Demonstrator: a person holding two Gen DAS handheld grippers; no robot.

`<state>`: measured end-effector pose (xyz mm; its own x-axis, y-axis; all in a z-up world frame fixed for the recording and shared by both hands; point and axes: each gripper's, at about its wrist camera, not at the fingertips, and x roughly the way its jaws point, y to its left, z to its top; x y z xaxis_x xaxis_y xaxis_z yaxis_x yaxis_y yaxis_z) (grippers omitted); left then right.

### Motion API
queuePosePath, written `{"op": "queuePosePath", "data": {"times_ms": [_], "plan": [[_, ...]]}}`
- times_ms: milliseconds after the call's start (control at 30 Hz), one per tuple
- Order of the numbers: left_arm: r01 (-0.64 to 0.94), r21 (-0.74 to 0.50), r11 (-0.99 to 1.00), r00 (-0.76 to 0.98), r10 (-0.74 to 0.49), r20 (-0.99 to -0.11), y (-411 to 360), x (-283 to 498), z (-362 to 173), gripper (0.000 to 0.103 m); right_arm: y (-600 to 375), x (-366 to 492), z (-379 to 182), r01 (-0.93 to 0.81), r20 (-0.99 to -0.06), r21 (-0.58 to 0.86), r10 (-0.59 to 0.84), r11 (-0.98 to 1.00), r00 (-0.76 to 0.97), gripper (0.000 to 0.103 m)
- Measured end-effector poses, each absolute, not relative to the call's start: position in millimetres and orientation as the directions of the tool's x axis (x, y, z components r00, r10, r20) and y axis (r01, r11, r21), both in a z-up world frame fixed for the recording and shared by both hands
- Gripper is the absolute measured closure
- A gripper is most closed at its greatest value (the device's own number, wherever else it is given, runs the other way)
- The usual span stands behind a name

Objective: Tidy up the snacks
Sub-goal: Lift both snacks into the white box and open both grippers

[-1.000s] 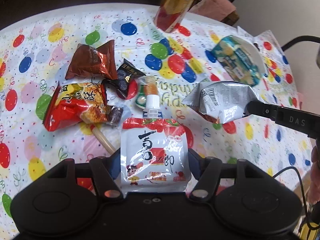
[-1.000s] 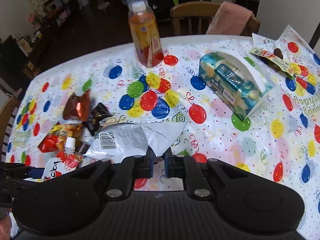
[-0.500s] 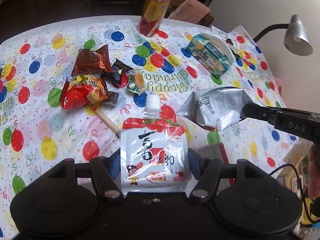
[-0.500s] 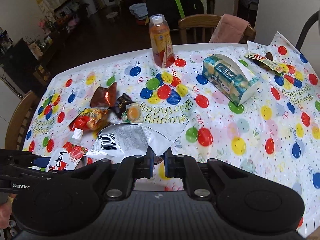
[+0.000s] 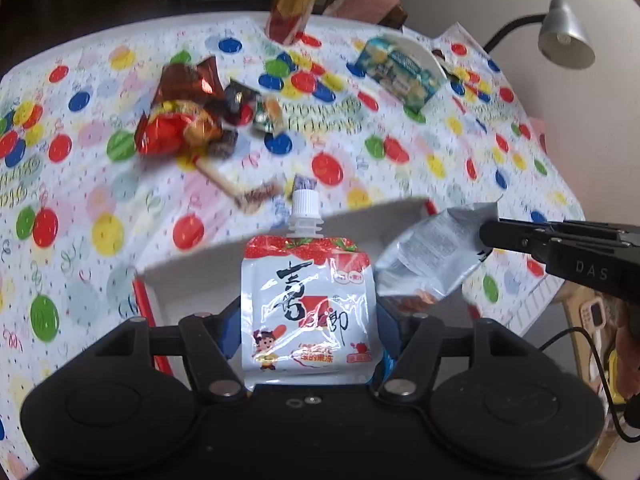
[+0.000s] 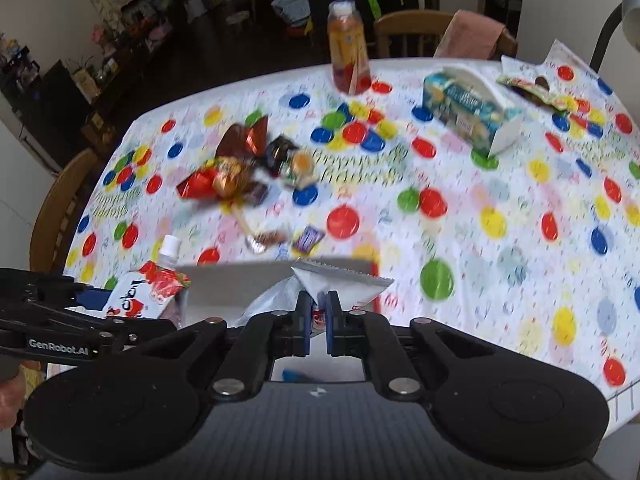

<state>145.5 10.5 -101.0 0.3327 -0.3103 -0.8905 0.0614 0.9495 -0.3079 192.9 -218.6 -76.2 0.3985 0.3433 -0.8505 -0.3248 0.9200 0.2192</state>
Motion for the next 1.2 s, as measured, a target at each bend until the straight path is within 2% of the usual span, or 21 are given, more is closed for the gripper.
{"op": "queuePosePath", "data": {"times_ms": [800,1200], "plan": [[0.12,-0.17,0.978,0.303,-0.199,-0.932,-18.3,132.6,-163.1,0.039,-201.1,175.9,-163.5,-0.265,-0.899,0.27,0.341,0.926,0.274,0.097],[0.127,-0.181,0.975,0.282,-0.21,-0.936,-19.4,138.1,-179.3,0.038,-195.8,177.7,-172.2,-0.285,-0.914,0.255,0.326,0.924,0.239,0.096]]}}
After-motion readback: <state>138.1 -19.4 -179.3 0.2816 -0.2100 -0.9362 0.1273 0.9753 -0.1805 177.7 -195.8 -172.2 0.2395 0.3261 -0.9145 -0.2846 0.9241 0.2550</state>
